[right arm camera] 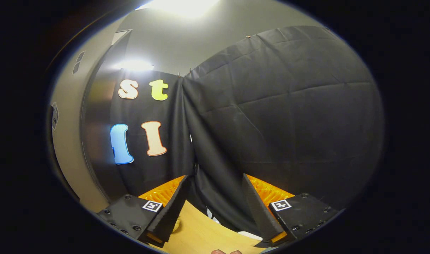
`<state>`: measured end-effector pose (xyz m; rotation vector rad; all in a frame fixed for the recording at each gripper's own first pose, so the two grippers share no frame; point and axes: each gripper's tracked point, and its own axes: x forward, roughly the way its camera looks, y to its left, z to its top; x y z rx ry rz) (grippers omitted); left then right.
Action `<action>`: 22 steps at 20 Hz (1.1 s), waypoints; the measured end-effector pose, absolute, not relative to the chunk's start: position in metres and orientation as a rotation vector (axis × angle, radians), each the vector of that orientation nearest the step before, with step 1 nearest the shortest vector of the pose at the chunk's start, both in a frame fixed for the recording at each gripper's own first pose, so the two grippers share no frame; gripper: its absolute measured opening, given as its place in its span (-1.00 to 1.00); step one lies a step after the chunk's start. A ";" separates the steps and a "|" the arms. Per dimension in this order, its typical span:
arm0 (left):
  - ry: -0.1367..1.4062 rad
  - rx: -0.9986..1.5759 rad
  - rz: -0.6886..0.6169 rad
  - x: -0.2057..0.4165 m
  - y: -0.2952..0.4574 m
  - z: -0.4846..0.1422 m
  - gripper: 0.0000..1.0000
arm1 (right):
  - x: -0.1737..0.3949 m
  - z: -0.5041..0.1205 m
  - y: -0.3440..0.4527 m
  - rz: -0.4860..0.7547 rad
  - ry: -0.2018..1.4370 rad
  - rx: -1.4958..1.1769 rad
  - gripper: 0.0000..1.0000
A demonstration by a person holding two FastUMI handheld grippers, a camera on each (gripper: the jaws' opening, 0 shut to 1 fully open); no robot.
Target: Grasp the bottle in the cabinet with the left hand and place it on the coaster, then close the right door with the right hand and the left door with the left hand.
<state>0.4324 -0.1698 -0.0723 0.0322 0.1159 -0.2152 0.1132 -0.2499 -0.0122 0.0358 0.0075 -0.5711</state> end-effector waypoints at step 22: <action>0.007 0.033 -0.234 0.355 -0.148 -0.014 0.37 | 0.107 -0.027 -0.234 -0.463 0.047 0.031 0.92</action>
